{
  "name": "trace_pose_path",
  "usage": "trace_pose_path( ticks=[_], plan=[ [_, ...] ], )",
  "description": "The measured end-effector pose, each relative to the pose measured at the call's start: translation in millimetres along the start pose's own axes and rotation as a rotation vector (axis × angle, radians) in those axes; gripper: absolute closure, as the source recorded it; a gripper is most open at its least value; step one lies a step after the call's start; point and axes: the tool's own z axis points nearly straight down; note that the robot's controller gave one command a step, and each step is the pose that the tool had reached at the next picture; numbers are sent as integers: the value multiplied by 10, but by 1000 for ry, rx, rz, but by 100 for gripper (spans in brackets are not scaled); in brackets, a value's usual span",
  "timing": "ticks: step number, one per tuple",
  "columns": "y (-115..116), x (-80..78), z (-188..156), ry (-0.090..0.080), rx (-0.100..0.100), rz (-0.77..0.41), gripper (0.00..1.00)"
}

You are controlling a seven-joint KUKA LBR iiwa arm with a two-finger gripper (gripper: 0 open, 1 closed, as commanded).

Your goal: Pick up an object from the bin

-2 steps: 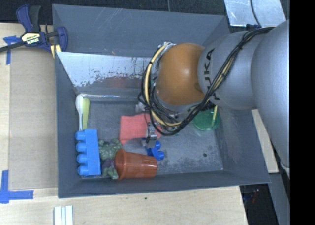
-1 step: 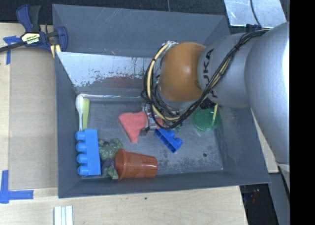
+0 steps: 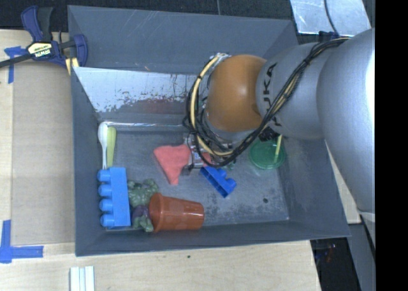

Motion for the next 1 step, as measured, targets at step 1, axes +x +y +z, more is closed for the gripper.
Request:
trace_pose_path(
  ticks=[1],
  plan=[
    [-65, 61, -491, 9, 1, -11, 100]
  ],
)
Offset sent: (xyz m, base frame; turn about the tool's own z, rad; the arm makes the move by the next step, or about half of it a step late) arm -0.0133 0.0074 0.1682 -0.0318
